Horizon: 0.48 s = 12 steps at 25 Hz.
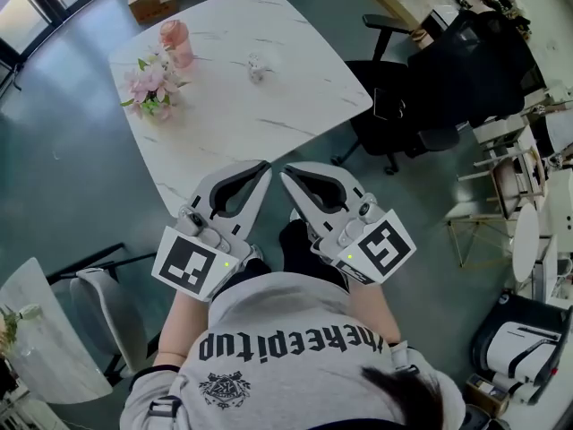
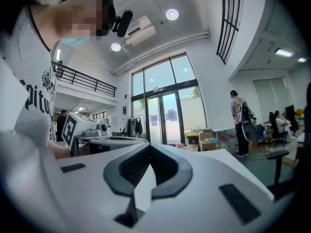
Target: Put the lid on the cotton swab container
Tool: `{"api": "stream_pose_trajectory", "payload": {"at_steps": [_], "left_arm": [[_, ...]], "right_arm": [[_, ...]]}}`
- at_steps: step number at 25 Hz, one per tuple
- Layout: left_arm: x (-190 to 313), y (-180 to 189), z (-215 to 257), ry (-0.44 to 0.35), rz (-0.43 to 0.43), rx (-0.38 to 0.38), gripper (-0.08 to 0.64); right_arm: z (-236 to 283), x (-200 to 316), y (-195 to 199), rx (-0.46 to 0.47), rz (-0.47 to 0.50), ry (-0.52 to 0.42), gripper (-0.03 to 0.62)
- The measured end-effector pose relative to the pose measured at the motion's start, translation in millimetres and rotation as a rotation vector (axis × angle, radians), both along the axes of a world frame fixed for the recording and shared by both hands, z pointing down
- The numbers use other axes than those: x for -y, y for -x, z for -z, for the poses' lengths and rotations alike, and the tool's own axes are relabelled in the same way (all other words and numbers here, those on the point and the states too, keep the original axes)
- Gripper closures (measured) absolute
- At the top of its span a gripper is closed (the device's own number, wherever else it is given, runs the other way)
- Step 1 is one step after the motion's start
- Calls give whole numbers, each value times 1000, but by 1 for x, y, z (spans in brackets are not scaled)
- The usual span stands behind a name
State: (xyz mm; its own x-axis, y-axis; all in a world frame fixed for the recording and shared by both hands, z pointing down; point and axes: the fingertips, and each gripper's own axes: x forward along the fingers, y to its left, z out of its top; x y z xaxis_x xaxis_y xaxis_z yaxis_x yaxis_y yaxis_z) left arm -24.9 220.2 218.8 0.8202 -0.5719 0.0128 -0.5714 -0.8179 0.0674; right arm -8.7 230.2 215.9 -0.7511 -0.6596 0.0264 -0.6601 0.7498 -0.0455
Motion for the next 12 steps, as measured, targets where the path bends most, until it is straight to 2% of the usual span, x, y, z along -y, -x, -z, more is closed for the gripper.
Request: {"api": "stream_pose_trajectory", "payload": {"at_steps": [12], "left_arm": [[61, -31, 0, 2, 103, 7, 545]], "right_arm": [[4, 63, -28, -2, 119, -4, 581]]}}
